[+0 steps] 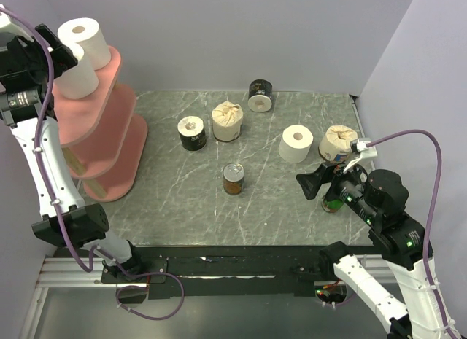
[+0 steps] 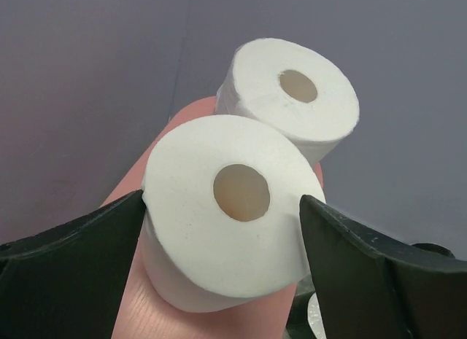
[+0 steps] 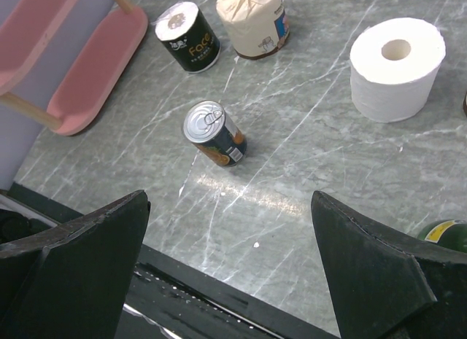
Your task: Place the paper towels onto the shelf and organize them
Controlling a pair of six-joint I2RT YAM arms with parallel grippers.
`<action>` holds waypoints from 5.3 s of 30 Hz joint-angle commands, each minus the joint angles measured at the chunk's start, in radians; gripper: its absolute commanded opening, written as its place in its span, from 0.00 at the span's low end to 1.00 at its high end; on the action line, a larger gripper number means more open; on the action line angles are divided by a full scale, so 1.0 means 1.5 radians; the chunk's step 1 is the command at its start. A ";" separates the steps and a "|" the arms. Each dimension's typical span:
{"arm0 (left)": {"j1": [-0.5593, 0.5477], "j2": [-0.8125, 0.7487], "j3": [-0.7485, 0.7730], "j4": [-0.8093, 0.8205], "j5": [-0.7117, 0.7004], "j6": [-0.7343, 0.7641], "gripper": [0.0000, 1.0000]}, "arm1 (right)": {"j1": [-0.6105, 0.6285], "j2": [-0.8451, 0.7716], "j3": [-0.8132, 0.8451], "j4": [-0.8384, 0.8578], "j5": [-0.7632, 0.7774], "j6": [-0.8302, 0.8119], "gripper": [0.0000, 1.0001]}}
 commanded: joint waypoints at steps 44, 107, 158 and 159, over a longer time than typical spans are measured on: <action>-0.482 -0.444 -0.690 0.225 0.167 0.052 0.95 | -0.149 0.695 0.271 0.155 0.110 -0.107 0.74; -0.537 -0.500 -0.850 0.265 0.059 0.067 0.99 | 0.020 0.621 0.067 0.115 0.175 -0.081 0.39; -0.969 -0.063 -0.608 0.142 -0.170 -0.193 0.91 | 0.460 -0.007 -0.113 0.094 0.458 0.181 0.70; -0.971 -0.047 -0.605 0.134 -0.175 -0.193 0.91 | 0.460 -0.015 -0.116 0.091 0.464 0.182 0.70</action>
